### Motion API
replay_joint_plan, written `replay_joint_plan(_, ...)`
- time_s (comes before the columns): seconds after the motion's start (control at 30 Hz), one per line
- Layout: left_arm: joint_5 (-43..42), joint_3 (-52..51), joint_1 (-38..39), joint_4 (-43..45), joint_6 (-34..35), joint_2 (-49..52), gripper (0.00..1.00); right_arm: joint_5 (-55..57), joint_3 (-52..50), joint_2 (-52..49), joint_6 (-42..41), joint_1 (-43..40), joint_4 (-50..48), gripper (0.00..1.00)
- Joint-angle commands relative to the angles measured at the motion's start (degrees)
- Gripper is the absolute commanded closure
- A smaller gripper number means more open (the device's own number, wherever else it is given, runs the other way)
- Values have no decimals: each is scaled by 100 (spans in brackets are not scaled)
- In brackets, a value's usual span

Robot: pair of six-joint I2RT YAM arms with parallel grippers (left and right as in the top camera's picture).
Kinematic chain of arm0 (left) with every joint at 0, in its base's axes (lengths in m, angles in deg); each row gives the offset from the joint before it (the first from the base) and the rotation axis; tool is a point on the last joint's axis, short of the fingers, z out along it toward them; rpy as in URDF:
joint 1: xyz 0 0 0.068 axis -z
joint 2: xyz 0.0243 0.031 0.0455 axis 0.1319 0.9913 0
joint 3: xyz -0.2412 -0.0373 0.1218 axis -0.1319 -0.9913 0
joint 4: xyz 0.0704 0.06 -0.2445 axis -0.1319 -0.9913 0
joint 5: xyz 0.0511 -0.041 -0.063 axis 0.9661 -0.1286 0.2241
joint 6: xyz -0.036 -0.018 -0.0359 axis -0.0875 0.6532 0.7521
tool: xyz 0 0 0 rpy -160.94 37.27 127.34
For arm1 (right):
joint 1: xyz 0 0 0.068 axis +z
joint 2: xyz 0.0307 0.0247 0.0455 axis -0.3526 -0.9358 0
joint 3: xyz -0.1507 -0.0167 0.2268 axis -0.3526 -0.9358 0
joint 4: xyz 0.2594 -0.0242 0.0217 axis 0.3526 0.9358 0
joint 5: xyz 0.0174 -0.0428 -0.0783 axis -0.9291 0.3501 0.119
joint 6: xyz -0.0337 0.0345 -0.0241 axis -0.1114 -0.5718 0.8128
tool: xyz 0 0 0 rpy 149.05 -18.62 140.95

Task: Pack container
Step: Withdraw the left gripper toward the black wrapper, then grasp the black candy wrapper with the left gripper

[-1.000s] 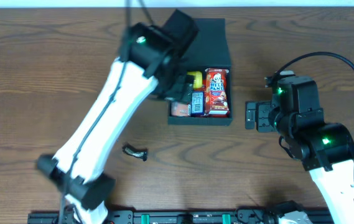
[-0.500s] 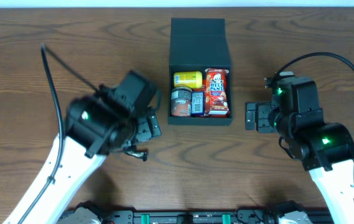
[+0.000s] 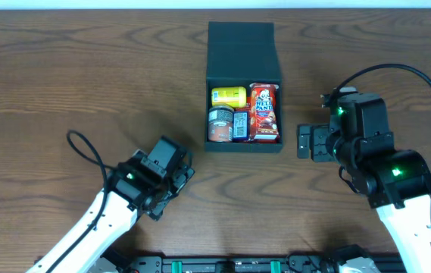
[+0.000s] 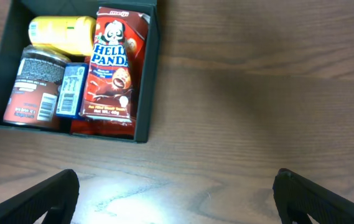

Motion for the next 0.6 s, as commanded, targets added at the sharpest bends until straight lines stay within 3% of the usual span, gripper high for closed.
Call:
replay_joint_plan(0.0,-111,-400,-151,238,330,-17,5,-26,-4,26,-59,48,0,1)
replay_joint_plan(0.27,-90,-898,-555,774,317,157,5,-24,-4,26,-57,48,-24,1)
replay_joint_plan(0.57,-85,-1023,-730,1488,216,1001,5,-24,-4,26,-57,48,-24,1)
